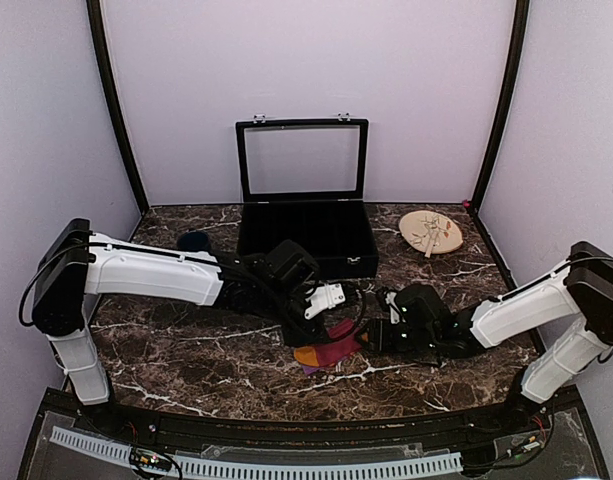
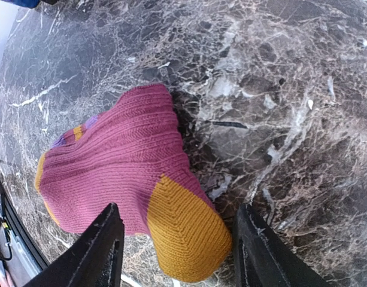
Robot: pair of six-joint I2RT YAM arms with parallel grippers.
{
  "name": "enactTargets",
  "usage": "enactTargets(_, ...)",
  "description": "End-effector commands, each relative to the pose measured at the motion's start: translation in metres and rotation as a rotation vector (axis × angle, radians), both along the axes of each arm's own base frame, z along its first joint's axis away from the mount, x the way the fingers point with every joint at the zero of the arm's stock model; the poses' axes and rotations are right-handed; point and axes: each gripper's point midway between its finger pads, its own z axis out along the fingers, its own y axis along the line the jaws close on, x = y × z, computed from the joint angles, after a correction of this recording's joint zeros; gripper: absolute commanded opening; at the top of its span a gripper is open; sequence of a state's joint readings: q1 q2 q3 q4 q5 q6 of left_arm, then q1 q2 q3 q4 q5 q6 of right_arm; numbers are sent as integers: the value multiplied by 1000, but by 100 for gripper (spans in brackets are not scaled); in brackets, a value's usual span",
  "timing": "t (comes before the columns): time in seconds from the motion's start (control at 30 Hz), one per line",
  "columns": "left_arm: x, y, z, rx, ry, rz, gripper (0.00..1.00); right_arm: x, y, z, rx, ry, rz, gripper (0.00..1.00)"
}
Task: Roll the socks
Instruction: Smooth out the sock at the center of the board.
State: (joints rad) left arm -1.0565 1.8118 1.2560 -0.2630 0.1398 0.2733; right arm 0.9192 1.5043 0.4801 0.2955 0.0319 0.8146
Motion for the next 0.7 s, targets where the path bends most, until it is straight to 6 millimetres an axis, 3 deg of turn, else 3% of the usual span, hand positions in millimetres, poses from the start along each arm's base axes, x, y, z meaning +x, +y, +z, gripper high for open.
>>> enactTargets(0.0, -4, 0, -18, 18, 56, 12, 43, -13, -16, -21, -57, 61, -34, 56)
enactTargets(0.23, -7, 1, -40, 31, 97, 30, 40, -13, -14, -26, -55, 69, -48, 47)
enactTargets(0.47, -9, 7, -61, 63, 129, 65, 39, -13, -7, -31, -56, 83, -42, 20)
enactTargets(0.67, -12, 12, -73, 78, 158, 92, 39, -12, -7, -30, -65, 77, -52, 6)
